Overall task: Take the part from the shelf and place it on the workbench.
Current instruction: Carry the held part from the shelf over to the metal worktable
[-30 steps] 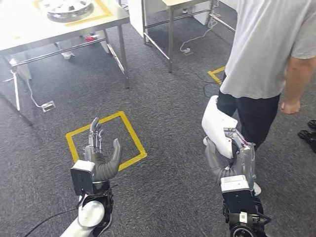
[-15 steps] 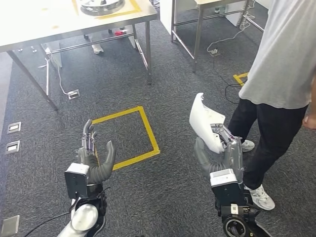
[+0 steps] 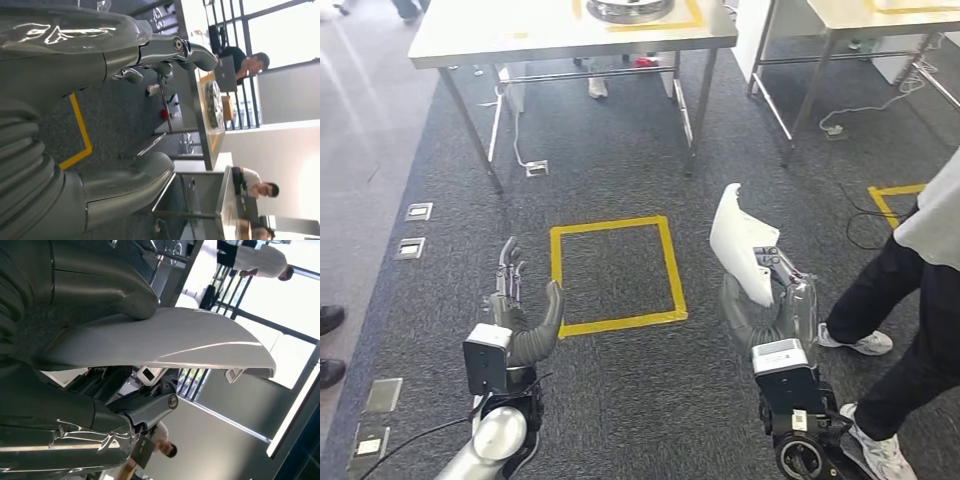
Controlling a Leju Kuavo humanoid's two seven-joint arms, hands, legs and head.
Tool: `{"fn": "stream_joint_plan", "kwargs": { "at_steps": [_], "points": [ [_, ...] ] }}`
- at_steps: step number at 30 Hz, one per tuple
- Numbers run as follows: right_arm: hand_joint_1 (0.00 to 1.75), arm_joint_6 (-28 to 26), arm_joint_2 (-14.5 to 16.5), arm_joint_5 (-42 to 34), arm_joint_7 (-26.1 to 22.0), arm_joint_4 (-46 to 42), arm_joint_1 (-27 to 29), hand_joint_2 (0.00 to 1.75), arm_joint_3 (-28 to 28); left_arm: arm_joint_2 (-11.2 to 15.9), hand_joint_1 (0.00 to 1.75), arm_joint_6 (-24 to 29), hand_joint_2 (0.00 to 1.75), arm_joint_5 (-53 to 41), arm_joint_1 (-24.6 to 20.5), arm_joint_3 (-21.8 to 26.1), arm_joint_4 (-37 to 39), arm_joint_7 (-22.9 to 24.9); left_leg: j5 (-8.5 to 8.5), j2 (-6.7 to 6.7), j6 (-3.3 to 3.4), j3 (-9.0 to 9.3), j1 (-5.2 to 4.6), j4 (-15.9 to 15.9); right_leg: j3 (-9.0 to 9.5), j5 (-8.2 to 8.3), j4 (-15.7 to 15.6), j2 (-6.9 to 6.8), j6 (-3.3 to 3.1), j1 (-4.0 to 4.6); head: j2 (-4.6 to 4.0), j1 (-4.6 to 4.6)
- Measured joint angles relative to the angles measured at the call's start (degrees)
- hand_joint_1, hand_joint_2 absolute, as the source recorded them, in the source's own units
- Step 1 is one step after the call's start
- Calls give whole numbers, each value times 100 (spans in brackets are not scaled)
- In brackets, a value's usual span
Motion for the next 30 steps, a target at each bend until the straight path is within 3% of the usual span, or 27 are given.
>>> {"fn": "stream_joint_plan", "kwargs": {
  "at_steps": [1, 3, 5, 6, 8, 10, 12, 13, 15, 17, 19, 21, 22, 24, 25, 27, 28, 29, 30],
  "points": [
    [175, 0, -2, 0, 0, 10, -4, 175, 4, 0, 0, 0, 175, 0, -3, 0, 0, 1, -6, -80, -18, -4, -7, 17, 172, 179, -405, 146, -17, -21, 0, 22],
    [175, 0, -7, 0, -1, 25, -9, 175, 17, 0, 0, 0, 175, -1, -8, 0, -1, 2, 0, -227, -73, -59, 0, 52, 410, 304, -901, 373, -46, -40, 0, 38],
    [175, 0, -8, 0, -1, 32, -11, 175, 35, 4, 0, 0, 175, 0, -4, -1, -3, 4, 38, -368, -151, -123, 19, 53, 467, 273, -965, 314, -83, -34, 0, 16],
    [175, 0, -8, 0, 3, 34, -15, 175, 41, 7, 0, 0, 175, 1, 5, 0, -3, 5, 33, -344, -186, -143, 21, 70, 475, 287, -981, 232, -111, -38, 0, 8],
    [175, 0, -8, 5, 10, 34, -29, 175, 50, 14, 0, 1, 175, 2, -5, 1, -4, 14, -136, -30, -243, -295, -2, 359, 508, 312, -1031, 65, -174, -57, 0, -59],
    [175, 1, -9, 7, 31, 35, -27, 175, 60, 19, 0, 2, 175, 4, -33, 0, -4, 47, -498, 347, -284, -682, 5, 1101, 518, 311, -1050, -107, -218, -43, 0, -148],
    [175, 1, -10, 1, 63, 37, -12, 175, 77, 26, 0, 2, 175, 10, -39, -1, -4, 89, -706, 448, -310, -1042, 33, 1756, 517, 295, -1049, -292, -237, -30, 0, -198],
    [175, 1, -10, 0, 76, 38, -8, 175, 86, 32, 0, 2, 175, 14, -38, -1, -4, 104, -665, 468, -316, -1078, 42, 1808, 521, 285, -1049, -380, -236, -28, 0, -220],
    [175, 0, -10, 4, 93, 40, -6, 175, 104, 42, 0, 2, 175, 25, -42, -1, -5, 127, -312, 566, -301, -752, 46, 1190, 552, 255, -1049, -539, -215, -26, -1, -274],
    [175, 0, -10, 17, 109, 40, -6, 175, 114, 46, 0, 2, 175, 45, -59, -1, -9, 143, -33, 846, -245, -308, 13, 376, 594, 211, -1047, -667, -166, 6, -1, -328],
    [175, 0, -11, 35, 130, 38, 0, 175, 122, 48, 0, 2, 175, 78, -75, -1, -14, 152, 1, 973, -174, -157, -28, 93, 630, 172, -1047, -762, -107, 44, 0, -315],
    [175, 0, -12, 43, 149, 31, 8, 175, 130, 53, 0, 2, 175, 109, -80, -1, -16, 159, -6, 849, -110, -149, -31, 86, 667, 132, -1051, -834, -46, 40, 0, -265],
    [175, 0, -12, 39, 154, 27, 13, 175, 132, 55, 0, 1, 175, 117, -84, -1, -16, 161, -9, 804, -81, -131, -21, 71, 666, 76, -1009, -767, -14, 27, -1, -249],
    [175, 0, -12, 23, 148, 19, 30, 175, 133, 55, 0, -3, 175, 127, -108, -4, -17, 164, -12, 728, -22, -89, 5, 41, 495, -186, -593, -457, 30, -1, -1, -190],
    [175, 0, -12, 2, 143, 16, 48, 175, 134, 54, 0, -4, 175, 138, -123, -8, -17, 167, -20, 694, -2, -81, 3, 40, 306, -373, -191, -280, 39, -6, -1, -138],
    [175, 0, -12, -49, 139, 16, 98, 175, 138, 52, 0, -5, 175, 180, -138, -22, -16, 172, -32, 611, 24, -72, -10, 42, -112, -632, 599, -142, 47, -4, 0, -56],
    [175, 0, -12, -61, 145, 20, 118, 175, 140, 52, 0, -6, 175, 206, -140, -31, -15, 174, -39, 569, 31, -62, -19, 44, -220, -610, 749, -127, 45, -2, 0, -31],
    [175, 0, -12, -58, 162, 23, 129, 175, 141, 52, 0, -7, 175, 227, -140, -41, -14, 176, -47, 526, 33, -45, -26, 46, -213, -468, 655, -125, 32, -3, 0, -14],
    [175, 0, -12, -39, 193, 26, 132, 175, 141, 53, 0, -7, 175, 245, -141, -52, -13, 176, -58, 488, 32, -20, -30, 48, -97, -225, 330, -120, 7, -2, -1, 4]
  ]
}}
